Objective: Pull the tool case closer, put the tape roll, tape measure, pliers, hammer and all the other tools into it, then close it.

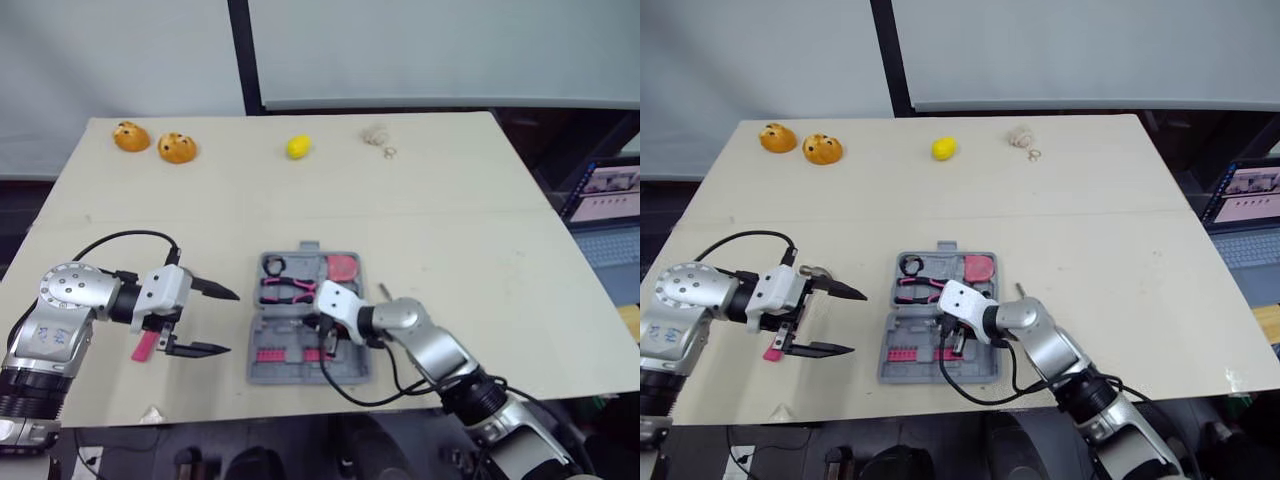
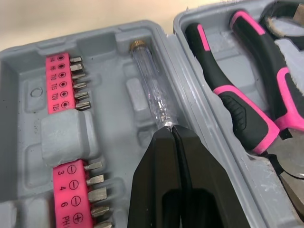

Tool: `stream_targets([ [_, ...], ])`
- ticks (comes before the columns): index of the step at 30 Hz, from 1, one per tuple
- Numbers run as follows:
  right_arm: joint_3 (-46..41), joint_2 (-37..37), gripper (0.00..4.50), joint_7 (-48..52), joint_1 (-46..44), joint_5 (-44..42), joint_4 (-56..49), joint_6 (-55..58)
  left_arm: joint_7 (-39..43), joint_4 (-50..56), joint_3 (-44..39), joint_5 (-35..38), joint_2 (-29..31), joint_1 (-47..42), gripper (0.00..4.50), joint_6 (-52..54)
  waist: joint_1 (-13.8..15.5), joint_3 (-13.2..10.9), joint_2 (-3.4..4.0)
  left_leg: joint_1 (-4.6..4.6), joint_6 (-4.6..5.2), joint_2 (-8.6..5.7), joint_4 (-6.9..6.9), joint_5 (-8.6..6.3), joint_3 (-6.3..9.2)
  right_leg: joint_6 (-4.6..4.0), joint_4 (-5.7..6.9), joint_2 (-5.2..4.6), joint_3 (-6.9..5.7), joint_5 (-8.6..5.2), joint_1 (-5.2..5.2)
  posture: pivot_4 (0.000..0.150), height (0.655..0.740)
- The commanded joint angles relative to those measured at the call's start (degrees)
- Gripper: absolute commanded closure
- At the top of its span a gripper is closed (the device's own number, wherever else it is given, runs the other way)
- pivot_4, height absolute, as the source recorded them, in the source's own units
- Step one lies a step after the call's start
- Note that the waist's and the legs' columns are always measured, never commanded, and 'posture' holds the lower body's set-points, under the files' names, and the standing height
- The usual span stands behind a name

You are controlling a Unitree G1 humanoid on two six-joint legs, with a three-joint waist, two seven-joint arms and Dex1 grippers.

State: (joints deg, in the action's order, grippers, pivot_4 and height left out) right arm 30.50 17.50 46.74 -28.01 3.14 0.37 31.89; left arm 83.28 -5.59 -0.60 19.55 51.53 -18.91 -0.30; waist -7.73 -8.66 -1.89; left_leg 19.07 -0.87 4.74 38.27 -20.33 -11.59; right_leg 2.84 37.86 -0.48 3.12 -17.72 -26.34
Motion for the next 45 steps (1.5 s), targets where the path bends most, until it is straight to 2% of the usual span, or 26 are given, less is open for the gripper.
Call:
stream_targets([
  [1,3.77,1.96,4.42,-0.63,3.22,3.18,4.57,8.63,-0.19,-0.24,0.12,-0.21,-0.44,-0.95,0.00,-0.52,0.13,0.62,0.02,-0.02,0.00,0.00,-0.02,0.00,0.00,-0.01,-0.02,0.00,-0.03,-0.02,0.04,0.150,0.7400],
  [6,-2.87,-1.42,4.42,-2.90,3.40,-1.68,0.84,5.30,-0.31,-0.68,0.17,-0.28,-0.79,-1.32,0.00,-0.30,0.77,0.82,-0.01,-0.73,-0.11,0.00,-0.19,-0.09,-0.03,-0.09,-0.28,-0.01,-0.29,-0.16,0.94,0.150,0.7400],
  [10,-11.06,-2.17,4.42,-0.08,4.20,-10.47,-11.66,5.18,-3.61,0.25,-2.21,0.91,-1.95,1.97,0.00,0.47,1.31,0.70,0.12,-0.67,-0.12,0.00,-0.20,-0.11,0.02,-0.09,-0.24,0.00,-0.26,-0.16,0.86,0.150,0.7400],
  [14,-20.38,1.35,4.42,-0.54,6.13,-18.08,-23.45,12.46,-10.21,4.67,-7.38,4.76,-3.95,8.31,0.00,5.59,1.35,0.63,0.13,-0.67,-0.16,0.09,-0.24,-0.14,0.14,-0.09,-0.15,0.07,-0.04,-0.17,0.68,0.150,0.7400],
  [17,-30.14,7.45,3.62,-0.05,9.91,-24.35,-31.20,19.52,-14.08,7.25,-12.08,7.62,-3.85,14.33,0.00,11.23,1.54,0.62,0.07,-0.65,-0.13,0.10,-0.25,-0.17,0.21,-0.09,-0.21,0.04,-0.06,-0.17,0.70,0.150,0.7400],
  [21,-54.11,22.89,1.71,8.91,27.43,-30.42,-36.36,21.04,-21.47,4.57,-26.05,8.66,-3.99,26.61,0.00,14.96,2.57,0.55,0.04,-0.66,-0.04,0.06,-0.35,-0.28,0.27,-0.04,-0.40,-0.01,-0.08,-0.21,0.77,0.150,0.7400],
  [24,-64.34,27.65,0.12,12.12,37.12,-31.49,-33.81,18.11,-24.30,1.40,-32.80,8.46,-3.68,31.28,0.00,15.59,2.75,0.37,-0.32,-0.77,0.02,0.04,-0.37,-0.42,0.24,0.03,-0.44,-0.01,-0.04,-0.32,0.87,0.150,0.7400],
  [28,-74.62,30.93,0.04,16.79,50.06,-26.71,-26.27,8.79,-24.71,-10.77,-39.72,5.46,-0.54,34.65,0.00,11.35,2.83,0.30,-0.68,-0.95,0.06,0.03,-0.39,-0.42,0.27,-0.07,-0.64,-0.03,-0.07,-0.27,1.11,0.150,0.7400],
  [31,-79.62,31.06,0.04,17.86,54.55,-26.33,-20.27,4.79,-24.54,-17.92,-42.38,5.06,1.38,35.14,0.00,8.63,2.87,0.29,-0.72,-0.97,0.11,-0.01,-0.62,-0.44,0.25,-0.93,-0.97,-0.08,-0.08,-0.71,1.16,0.150,0.7400],
  [35,-81.37,31.11,0.04,17.76,56.68,-25.56,-15.73,0.46,-23.52,-22.59,-43.55,5.26,2.59,34.85,0.00,6.85,2.85,0.33,-0.78,-0.98,0.18,-0.03,-0.79,-0.51,0.17,-0.87,-1.10,-0.16,-0.07,-0.67,1.17,0.150,0.7400],
  [37,-81.22,30.97,0.04,17.50,56.26,-26.35,-15.09,-0.24,-23.75,-21.74,-43.16,5.67,2.20,34.59,0.00,7.44,2.81,0.31,-0.75,-0.98,0.16,-0.04,-0.87,-0.52,0.14,-0.85,-1.16,-0.17,-0.07,-0.66,1.16,0.150,0.7400],
  [41,-78.80,30.87,0.04,17.24,53.66,-30.07,-19.16,0.96,-28.91,-12.15,-39.38,9.20,0.25,31.09,0.00,21.07,2.87,0.25,-0.66,-1.03,0.08,-0.04,-1.00,-0.49,0.15,-0.83,-1.15,-0.17,-0.07,-0.65,1.16,0.150,0.7400],
  [45,-75.04,31.03,0.04,15.01,49.70,-38.29,-30.54,6.98,-34.14,0.16,-31.54,8.93,-1.73,26.26,0.00,29.14,3.03,0.20,-0.57,-1.02,-0.03,-0.04,-1.00,-0.44,0.19,0.04,-1.04,-0.15,-0.08,-0.14,1.16,0.150,0.7400],
])
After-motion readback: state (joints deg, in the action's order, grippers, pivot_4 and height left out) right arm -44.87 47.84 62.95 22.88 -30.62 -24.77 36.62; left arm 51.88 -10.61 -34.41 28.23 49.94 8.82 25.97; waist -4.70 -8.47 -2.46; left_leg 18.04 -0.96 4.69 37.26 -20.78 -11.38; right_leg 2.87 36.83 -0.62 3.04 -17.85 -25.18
